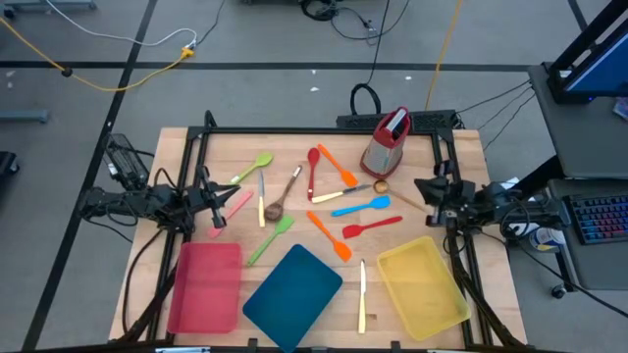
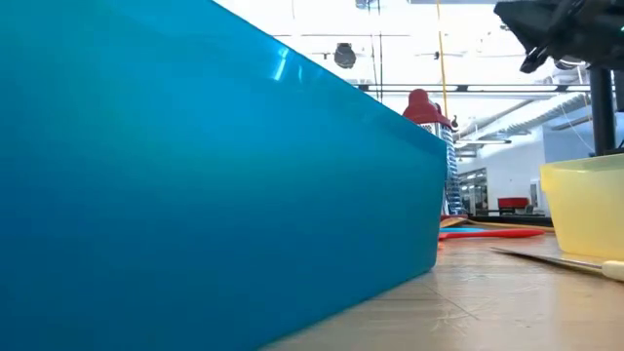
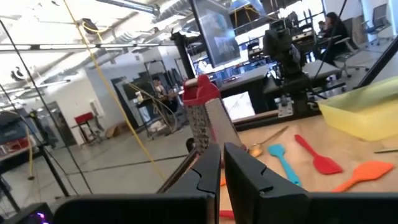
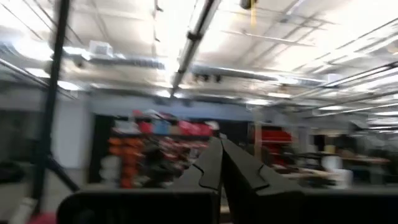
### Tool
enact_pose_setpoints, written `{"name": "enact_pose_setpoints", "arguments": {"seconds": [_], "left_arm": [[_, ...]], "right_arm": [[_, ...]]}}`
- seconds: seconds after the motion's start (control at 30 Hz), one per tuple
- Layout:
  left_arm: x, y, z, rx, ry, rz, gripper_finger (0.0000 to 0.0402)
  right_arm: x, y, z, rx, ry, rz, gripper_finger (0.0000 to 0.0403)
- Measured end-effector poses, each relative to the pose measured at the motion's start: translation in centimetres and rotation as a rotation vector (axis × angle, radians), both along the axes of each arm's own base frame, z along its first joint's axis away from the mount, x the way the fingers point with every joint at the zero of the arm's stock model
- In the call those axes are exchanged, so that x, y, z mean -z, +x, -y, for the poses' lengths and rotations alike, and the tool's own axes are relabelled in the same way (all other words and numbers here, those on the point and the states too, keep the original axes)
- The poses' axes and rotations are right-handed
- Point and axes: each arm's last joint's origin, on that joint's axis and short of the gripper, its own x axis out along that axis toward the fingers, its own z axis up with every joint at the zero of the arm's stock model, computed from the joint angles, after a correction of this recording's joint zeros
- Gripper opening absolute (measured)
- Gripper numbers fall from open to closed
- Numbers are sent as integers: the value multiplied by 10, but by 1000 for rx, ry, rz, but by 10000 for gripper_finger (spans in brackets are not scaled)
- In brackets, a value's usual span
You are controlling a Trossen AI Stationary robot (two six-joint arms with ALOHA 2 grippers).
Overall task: Pick & Place Kitchen Items
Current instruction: Put the pink spatula into the pink bin
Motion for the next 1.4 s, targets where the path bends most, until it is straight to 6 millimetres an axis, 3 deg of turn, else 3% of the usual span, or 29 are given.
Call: {"name": "enact_pose_setpoints", "arguments": {"seconds": [0.23,0.6,0.8,0.9,1.03,1.2,1.4], "left_arm": [[-1,0,0,2,7,12,26],[-7,-2,-1,-44,-13,69,35],[-7,2,-7,-156,-50,72,125],[-5,6,-10,-183,-85,53,174],[-6,13,-15,-223,-170,42,209],[-25,26,-21,-273,-238,-14,203],[-36,43,-27,-356,-368,-290,183]], "right_arm": [[1,11,3,121,-59,-51,5],[6,34,10,164,-64,-94,19],[21,54,12,97,-50,-227,91],[18,67,14,94,-50,-269,125],[24,81,17,128,-33,-345,146],[26,92,23,155,-29,-334,150],[37,98,27,169,-23,-396,140]]}}
